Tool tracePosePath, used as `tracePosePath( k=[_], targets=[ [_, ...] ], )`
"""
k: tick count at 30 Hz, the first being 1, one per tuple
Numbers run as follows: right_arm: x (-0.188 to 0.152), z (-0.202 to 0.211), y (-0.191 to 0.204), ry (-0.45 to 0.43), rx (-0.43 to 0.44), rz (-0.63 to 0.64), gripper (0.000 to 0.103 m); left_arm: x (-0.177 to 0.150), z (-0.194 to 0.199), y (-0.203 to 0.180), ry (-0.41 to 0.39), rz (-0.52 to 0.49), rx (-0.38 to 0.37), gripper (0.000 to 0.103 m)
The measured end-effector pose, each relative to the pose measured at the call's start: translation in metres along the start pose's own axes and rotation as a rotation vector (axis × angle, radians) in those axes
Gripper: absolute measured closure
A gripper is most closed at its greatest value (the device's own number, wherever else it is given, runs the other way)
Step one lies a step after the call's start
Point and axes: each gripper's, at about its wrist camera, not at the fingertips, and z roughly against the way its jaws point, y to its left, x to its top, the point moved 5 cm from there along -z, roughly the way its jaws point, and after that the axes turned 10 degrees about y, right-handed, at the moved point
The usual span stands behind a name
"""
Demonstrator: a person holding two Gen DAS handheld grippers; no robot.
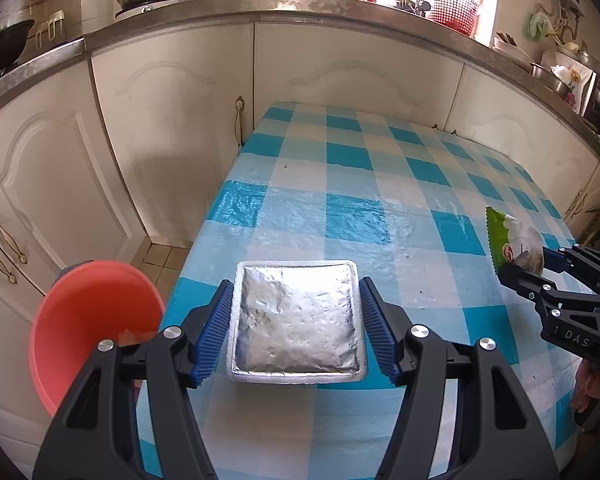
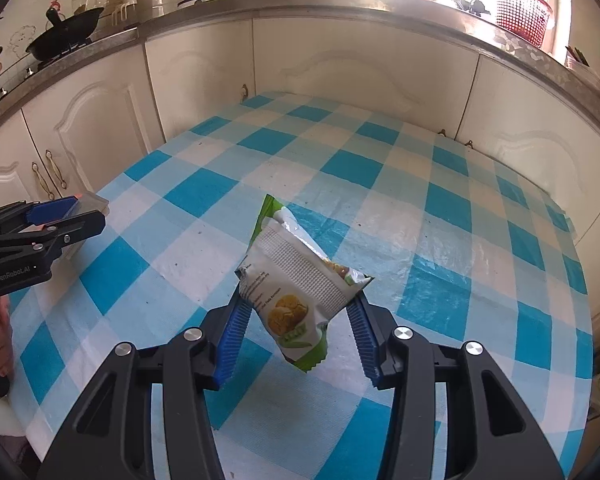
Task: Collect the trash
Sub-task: 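Carry foil tray and packet over the red bucket and open both tools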
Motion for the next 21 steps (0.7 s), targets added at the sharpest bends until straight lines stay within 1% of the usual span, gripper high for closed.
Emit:
tracePosePath(
  k=[11,21],
  targets=[
    [0.013,0.006,0.043,-0.012,0.044,0.058,0.053,-0.003,0.012,0.036,-0.027,0.058,0.031,0.039],
    [0.028,0.009,0.094,-0.020,0.092,0.143,0.053,-0.010,0.020,0.078,-0.041,0.128,0.064,0.039]
  ],
)
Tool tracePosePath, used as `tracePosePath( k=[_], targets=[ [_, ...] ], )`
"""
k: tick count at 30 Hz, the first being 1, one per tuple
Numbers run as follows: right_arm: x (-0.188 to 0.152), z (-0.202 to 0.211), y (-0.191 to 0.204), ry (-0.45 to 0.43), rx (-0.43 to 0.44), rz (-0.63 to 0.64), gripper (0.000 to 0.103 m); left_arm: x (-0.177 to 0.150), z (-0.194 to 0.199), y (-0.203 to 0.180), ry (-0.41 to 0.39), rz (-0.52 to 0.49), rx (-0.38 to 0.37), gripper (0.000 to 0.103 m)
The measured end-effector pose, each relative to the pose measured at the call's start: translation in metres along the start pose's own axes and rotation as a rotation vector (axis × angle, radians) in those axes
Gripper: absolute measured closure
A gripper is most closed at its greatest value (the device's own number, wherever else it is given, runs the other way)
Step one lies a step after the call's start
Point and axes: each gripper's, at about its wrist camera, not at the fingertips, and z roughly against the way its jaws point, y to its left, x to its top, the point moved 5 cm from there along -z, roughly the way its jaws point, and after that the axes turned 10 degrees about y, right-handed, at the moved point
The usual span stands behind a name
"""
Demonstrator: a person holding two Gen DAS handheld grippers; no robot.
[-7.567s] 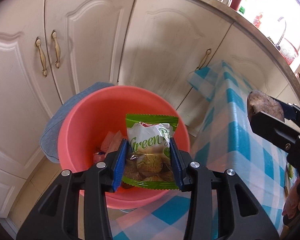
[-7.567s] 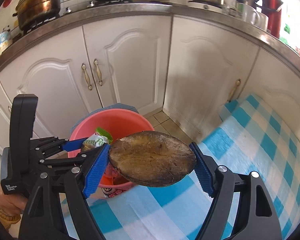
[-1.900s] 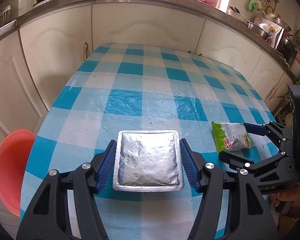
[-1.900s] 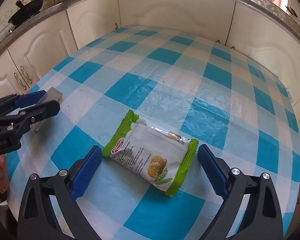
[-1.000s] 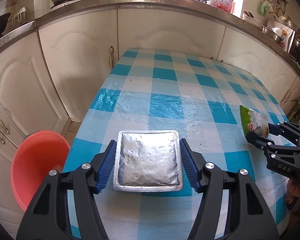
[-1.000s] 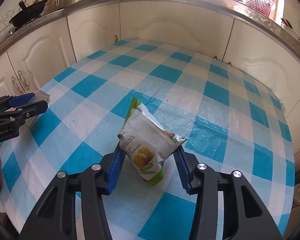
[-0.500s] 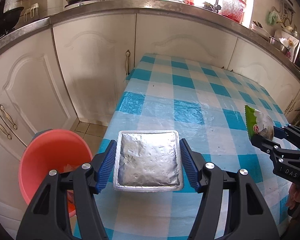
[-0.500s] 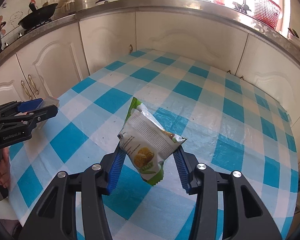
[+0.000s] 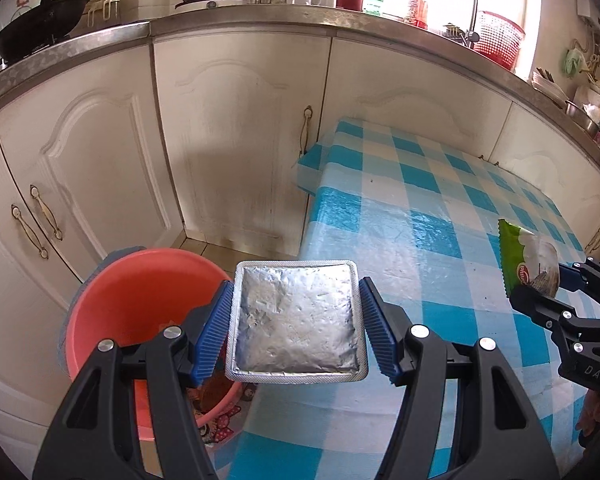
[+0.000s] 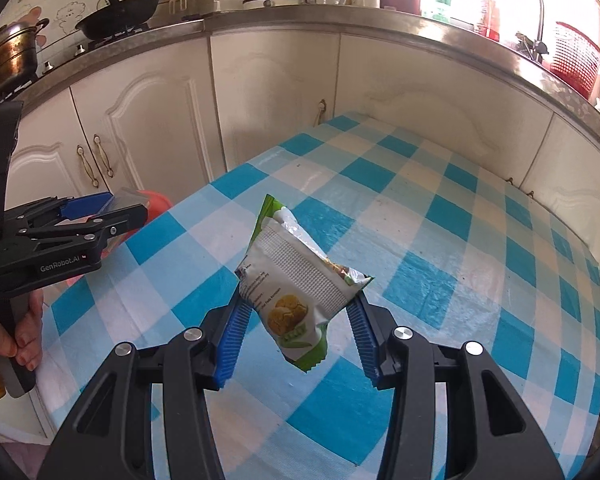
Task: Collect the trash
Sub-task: 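Carry foil tray and packet over the red bucket and open both tools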
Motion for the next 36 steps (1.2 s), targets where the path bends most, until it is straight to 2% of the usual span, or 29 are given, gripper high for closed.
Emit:
tracePosePath(
  k=[17,29,36],
  targets=[
    [0.051,-0.014,0.112,-0.007,0.126,0.209,0.053,-0.015,-0.003,0.094,0.005,0.156,0.083,0.039],
    [0.081,-0.047,0.182,0.038,0.219,0.316,0.053,-0.026,-0.017,0.159,0.034,0.281,0.142,0.039],
    [0.093,-0.070,0.207,0.074,0.251,0.345,0.053,-0.032,-0.030,0.173,0.062,0.312,0.154,0.039]
  ],
)
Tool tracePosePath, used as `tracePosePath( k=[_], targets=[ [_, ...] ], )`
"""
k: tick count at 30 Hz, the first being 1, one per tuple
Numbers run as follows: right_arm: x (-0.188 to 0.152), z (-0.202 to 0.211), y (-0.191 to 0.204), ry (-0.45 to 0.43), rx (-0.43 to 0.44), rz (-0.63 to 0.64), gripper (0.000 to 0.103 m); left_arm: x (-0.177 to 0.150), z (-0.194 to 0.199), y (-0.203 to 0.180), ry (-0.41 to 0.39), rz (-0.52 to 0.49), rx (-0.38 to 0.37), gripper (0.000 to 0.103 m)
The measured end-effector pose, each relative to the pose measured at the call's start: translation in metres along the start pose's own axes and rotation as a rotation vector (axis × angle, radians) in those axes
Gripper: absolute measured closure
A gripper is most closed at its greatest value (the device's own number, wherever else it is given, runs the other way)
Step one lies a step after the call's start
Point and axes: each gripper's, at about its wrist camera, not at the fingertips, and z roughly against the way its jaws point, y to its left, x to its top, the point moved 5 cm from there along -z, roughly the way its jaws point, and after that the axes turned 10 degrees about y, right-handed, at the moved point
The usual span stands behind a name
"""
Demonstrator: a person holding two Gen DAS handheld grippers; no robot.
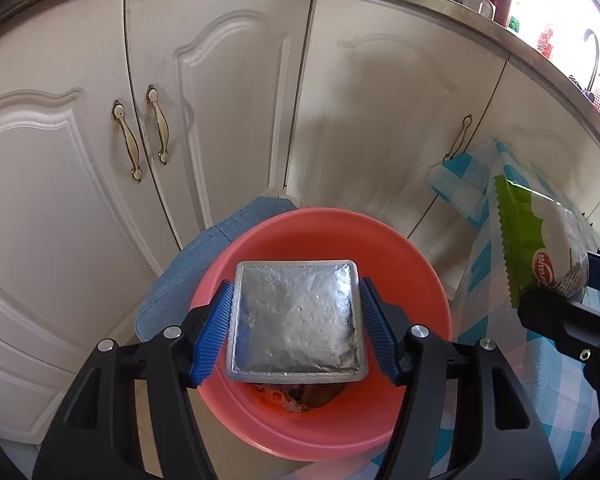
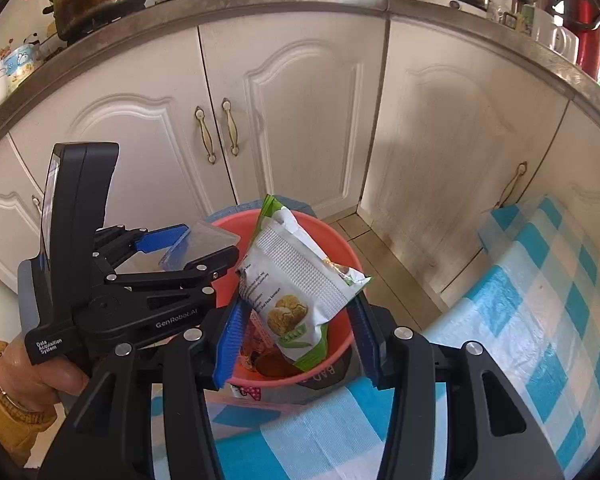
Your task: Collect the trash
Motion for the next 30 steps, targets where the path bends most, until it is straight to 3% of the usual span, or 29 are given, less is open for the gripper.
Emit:
tracePosePath(
  k=[3,5,7,10,15,24,30],
  targets=[
    [0.003,-0.015,0.004,0.039,0.019,0.009,0.050,-0.001,-0.008,0.002,0.014,0.005,-0.002,0.039],
    [0.004,-0.027,0.005,0.066,0.002,0.012,0.032,-0.003,-0.023,0.000,0.064,-0.019,-0.021,0.037],
    [0.002,-0.031,0.000,0.058,-0.035,-0.011,0.024,-0.007,-0.039,0.002,0.130,-0.022,-0.019,0.016],
    [-0.004,-0.018,-0.016,0.009,-0.030,-0.086,0.014,-0.013,-0.044,0.006,0.135,0.003,0.001,0.014],
    [-0.013,0.014,-0.052,-0.082,-0.089,-0.204,0.010,-0.012,-0.041,0.008,0.112,0.032,0.020,0.012],
    [-0.048,0.030,-0.102,-0.089,-0.090,-0.377,0.010,-0.006,-0.033,-0.008,0.106,0.006,0.039,0.008],
    [-0.068,0.044,-0.123,-0.114,-0.152,-0.429,0.010,0.000,-0.016,-0.030,0.064,-0.046,0.049,0.008]
  ],
)
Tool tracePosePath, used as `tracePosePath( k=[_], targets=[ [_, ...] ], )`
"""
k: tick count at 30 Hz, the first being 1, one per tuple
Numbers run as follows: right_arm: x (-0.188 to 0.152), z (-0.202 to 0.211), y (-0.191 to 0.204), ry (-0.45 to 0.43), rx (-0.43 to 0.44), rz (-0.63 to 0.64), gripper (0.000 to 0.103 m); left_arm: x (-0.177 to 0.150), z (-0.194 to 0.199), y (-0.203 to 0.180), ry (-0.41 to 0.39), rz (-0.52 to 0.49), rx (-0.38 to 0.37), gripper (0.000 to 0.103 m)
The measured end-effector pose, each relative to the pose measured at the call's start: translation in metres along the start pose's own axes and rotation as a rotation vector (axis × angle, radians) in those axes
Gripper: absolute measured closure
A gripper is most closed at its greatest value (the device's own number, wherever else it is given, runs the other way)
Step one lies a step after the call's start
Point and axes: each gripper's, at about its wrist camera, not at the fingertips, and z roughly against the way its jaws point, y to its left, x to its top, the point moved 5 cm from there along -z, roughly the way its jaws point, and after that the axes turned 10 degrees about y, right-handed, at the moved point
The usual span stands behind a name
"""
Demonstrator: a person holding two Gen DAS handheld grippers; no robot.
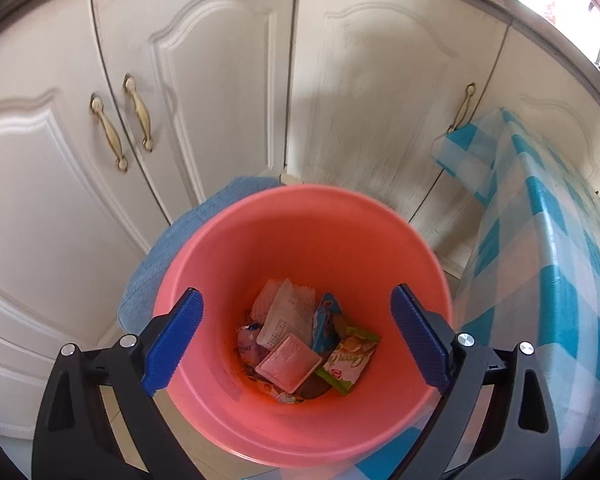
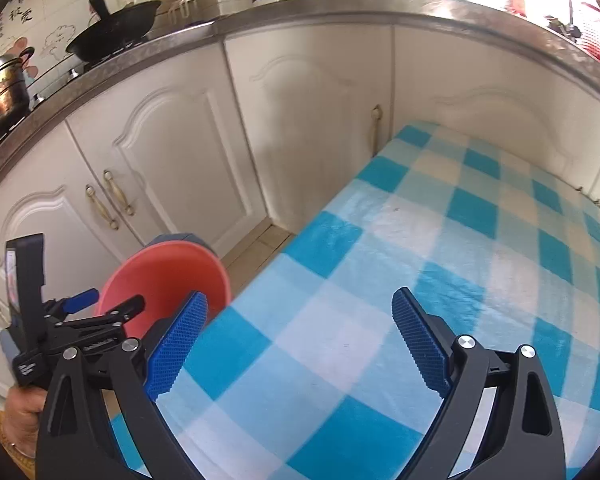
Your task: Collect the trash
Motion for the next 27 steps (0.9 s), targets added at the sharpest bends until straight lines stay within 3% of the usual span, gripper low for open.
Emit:
tracePosePath(
  k=[12,27],
  targets=[
    [-0.008,0.053,-0.064,-0.154,-0.194,-0.095,0.010,0.014,0.059,-0.077,-0.133,-0.147,-0.064,0.006],
    [-0.038,0.139,-0.144,-0.318,-0.367,-0.237,0.010,0.000,0.116,-0.187,-0.210,-0.301,-0.189,0.005]
  ],
)
